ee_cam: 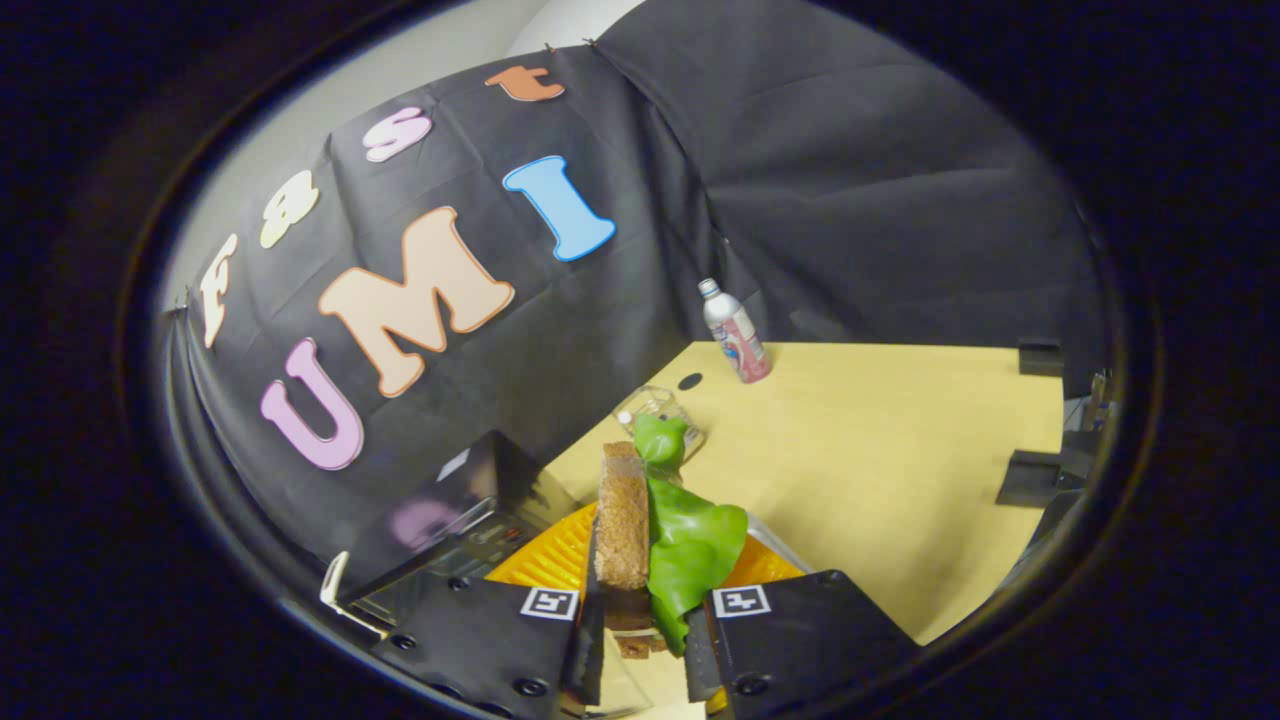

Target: Open the toaster oven, put the food inside, and close the toaster oven door.

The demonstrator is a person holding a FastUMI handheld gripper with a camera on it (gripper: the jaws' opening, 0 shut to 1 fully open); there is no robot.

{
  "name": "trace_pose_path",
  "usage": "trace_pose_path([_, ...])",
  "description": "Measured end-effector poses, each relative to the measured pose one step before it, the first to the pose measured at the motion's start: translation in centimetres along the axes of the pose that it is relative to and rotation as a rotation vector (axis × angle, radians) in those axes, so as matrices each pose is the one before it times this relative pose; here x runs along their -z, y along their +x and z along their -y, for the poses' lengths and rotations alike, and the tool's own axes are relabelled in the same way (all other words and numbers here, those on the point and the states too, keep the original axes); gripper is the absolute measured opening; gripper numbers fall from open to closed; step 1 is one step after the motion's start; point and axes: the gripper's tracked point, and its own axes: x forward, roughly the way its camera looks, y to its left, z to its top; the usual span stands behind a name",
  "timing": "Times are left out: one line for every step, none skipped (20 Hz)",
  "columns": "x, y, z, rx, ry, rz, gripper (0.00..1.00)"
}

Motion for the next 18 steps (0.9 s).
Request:
trace_pose_path([0.903, -0.548, -0.821, -0.01008, 0.00437, -0.01363, 0.34])
trace_pose_path([1.154, -0.671, -0.909, -0.01321, 0.00446, -0.0173, 0.34])
trace_pose_path([1.205, -0.509, -0.963, -0.01478, 0.00372, -0.01909, 0.34])
trace_pose_path([1.279, -0.487, -1.094, -0.01711, 0.00148, -0.02149, 0.34])
trace_pose_path([1.397, -0.45, -1.138, -0.01847, 0.00248, -0.02157, 0.34])
trace_pose_path([1.441, -0.388, -1.084, -0.01871, 0.00286, -0.02225, 0.34])
trace_pose_path([1.228, -0.098, -1.108, -0.0208, 0.00315, -0.02158, 0.34])
trace_pose_path([1.439, -0.146, -1.19, -0.02264, 0.00593, -0.02356, 0.34])
trace_pose_path([0.779, 0.481, -1.127, -0.01966, 0.00387, -0.01837, 0.34])
trace_pose_path([1.137, -0.226, -1.0, -0.02157, 0.00227, -0.01669, 0.34])
trace_pose_path([0.954, -0.077, -0.947, -0.01906, 0.00258, -0.01461, 0.34])
trace_pose_path([0.838, 0.084, -0.898, -0.01608, 0.00453, -0.01338, 0.34])
trace_pose_path([0.895, 0.272, -0.871, -0.01586, 0.00699, -0.0125, 0.34])
trace_pose_path([0.874, 0.167, -0.744, -0.01616, 0.00901, -0.01282, 0.34])
trace_pose_path([0.768, 0.38, -0.711, -0.01364, 0.01029, -0.01101, 0.34])
trace_pose_path([0.659, 0.383, -0.627, -0.014, 0.01349, -0.0078, 0.34])
trace_pose_path([0.564, 0.464, -0.588, -0.01381, 0.01704, -0.00567, 0.34])
trace_pose_path([0.878, 0.21, -0.692, -0.01304, 0.01684, -0.00532, 0.34])
